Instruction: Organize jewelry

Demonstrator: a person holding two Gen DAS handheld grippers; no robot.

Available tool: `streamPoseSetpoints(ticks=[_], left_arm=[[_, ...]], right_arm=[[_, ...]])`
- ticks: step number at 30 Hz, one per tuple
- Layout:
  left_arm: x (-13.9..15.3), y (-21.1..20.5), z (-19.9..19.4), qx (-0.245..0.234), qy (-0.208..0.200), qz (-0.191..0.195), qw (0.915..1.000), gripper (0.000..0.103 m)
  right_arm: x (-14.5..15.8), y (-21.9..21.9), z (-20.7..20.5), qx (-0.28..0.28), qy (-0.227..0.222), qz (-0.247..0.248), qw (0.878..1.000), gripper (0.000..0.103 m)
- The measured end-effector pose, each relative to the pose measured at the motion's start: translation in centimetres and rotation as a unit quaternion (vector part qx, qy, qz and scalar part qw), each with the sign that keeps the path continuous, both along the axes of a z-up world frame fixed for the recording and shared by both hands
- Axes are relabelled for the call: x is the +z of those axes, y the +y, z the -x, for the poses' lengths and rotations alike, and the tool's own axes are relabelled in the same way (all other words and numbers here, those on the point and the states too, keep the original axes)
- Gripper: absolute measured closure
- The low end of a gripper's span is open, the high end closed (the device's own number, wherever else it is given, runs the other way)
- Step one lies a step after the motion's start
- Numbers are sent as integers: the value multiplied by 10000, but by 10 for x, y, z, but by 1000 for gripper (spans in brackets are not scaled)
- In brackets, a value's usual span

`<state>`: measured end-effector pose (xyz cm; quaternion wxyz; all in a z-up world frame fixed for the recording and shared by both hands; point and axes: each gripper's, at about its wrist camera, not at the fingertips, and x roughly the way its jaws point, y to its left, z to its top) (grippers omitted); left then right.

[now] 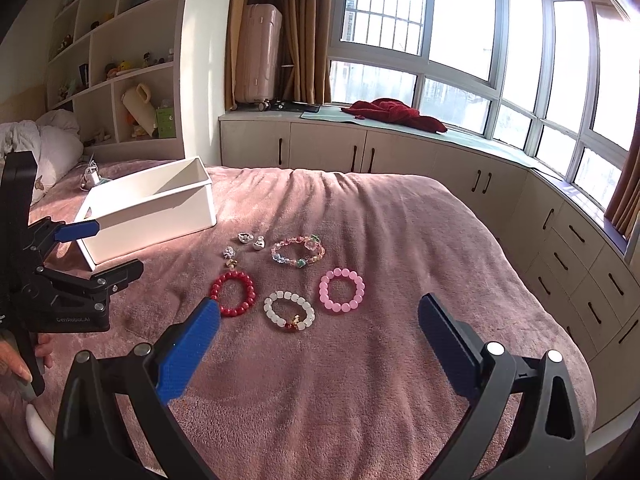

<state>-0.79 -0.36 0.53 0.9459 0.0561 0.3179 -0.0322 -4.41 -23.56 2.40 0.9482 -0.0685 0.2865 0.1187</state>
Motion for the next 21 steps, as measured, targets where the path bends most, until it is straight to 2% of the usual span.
streamPoseSetpoints(ticks=[21], left_arm=[[-7,2,-1,84,86,-30,9999,2]], right_arm=[[-1,1,0,39,22,0,10000,5]])
